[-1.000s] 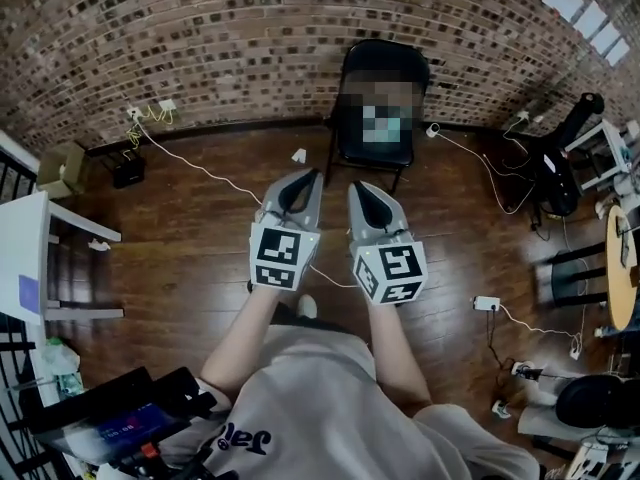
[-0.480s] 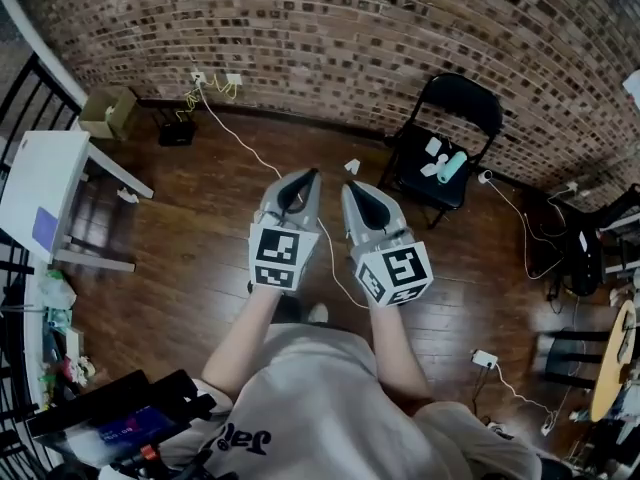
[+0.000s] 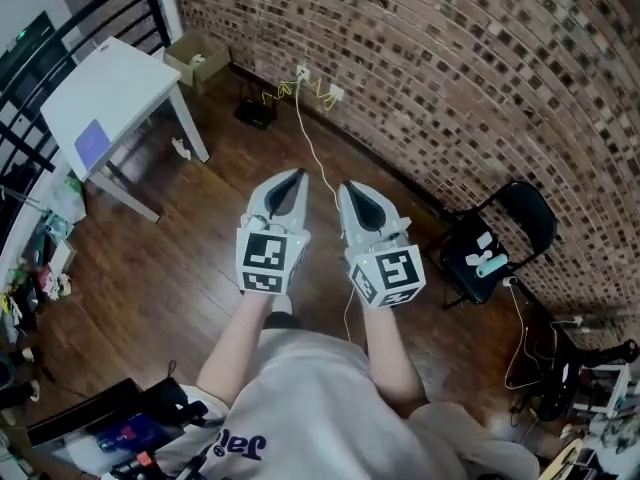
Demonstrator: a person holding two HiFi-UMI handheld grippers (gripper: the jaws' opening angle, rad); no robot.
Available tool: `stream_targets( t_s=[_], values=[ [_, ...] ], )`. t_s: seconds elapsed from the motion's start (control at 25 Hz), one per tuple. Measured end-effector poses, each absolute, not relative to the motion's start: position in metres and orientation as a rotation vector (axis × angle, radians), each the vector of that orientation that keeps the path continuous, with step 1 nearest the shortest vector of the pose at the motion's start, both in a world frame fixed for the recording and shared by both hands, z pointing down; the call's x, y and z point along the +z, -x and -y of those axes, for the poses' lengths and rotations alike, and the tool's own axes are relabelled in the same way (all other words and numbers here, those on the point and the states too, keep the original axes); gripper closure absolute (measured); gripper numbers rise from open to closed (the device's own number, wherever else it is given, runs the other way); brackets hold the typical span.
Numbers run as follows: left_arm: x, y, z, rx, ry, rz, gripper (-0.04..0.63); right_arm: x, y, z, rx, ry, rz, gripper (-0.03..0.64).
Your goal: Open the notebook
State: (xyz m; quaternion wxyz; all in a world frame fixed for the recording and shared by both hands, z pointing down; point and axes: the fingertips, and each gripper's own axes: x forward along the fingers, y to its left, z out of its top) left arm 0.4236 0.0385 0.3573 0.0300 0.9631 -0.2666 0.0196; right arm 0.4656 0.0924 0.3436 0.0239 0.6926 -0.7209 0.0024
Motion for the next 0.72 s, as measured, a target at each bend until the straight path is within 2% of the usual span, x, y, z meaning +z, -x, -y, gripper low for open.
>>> stream_targets(
  t_s=[0.44,0.72],
  values=[
    [0.381,-0.244,0.061,0.069,-2.679,1.384,0.578,0.359,-0.314,0.029,0.034,-1.684,2.557,0.630],
    [0.384,-0.162,0.087,0.037,-2.464,1.689,0.578,0.367,-0.235,0.067,0.012,-1.357,2.738,0.629]
  ],
)
